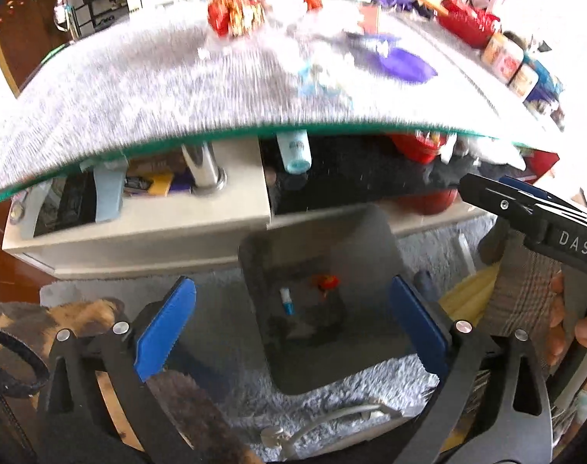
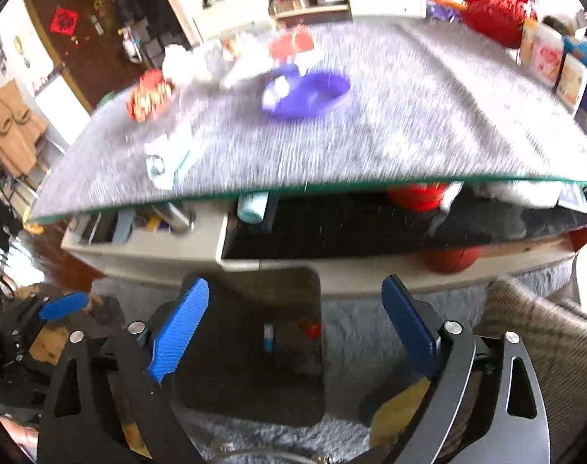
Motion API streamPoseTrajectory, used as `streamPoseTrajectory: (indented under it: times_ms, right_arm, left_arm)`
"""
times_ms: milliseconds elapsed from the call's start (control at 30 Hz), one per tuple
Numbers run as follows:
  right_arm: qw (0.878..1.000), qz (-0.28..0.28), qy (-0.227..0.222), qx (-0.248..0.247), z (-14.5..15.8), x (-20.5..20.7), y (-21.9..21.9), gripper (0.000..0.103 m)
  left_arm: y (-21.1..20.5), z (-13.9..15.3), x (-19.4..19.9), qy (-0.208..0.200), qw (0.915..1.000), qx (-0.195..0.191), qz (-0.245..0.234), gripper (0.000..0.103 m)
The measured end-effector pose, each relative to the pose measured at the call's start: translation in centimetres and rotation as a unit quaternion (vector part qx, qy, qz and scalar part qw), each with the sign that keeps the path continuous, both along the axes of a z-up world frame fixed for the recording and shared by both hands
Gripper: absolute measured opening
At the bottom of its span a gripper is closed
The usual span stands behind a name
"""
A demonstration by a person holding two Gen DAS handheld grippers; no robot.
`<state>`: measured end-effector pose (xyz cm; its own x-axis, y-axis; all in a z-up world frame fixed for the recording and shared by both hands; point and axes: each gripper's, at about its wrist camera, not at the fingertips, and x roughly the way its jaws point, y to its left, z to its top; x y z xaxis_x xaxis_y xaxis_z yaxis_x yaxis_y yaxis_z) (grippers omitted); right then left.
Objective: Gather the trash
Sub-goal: 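Grasp the blue-and-white plastic wrapper with the left tool while the right tool grasps the purple dish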
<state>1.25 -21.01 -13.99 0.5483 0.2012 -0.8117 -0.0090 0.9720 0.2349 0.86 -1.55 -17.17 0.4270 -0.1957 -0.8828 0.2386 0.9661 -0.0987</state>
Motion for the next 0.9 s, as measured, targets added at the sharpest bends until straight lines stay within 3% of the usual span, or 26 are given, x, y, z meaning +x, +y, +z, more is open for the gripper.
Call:
streamPoseTrajectory:
  times_ms: [333,667,900]
  right_arm:
    - [0.998,-0.02,-0.048,-0.021,3.7,4.0,-1.9,0.095]
    - [0.999,-0.008,-0.039,-0.03,2.4,8.9,-1.2,0.095]
    - [0.999,0.003,-0.029,-0.045,0.9,12.1,-0.3,0.095]
  left_arm:
    - [-1.3,4.6,2.6,-0.059,0.9982,-0.007,-0.006,0.095]
    - [-3.0,5.2,7.6,-0.067,0.9976,-0.01,-0.017,0.094]
    - [-3.8,3.6,10.2,-0.045,0.9984,-0.005,-0.034,0.071]
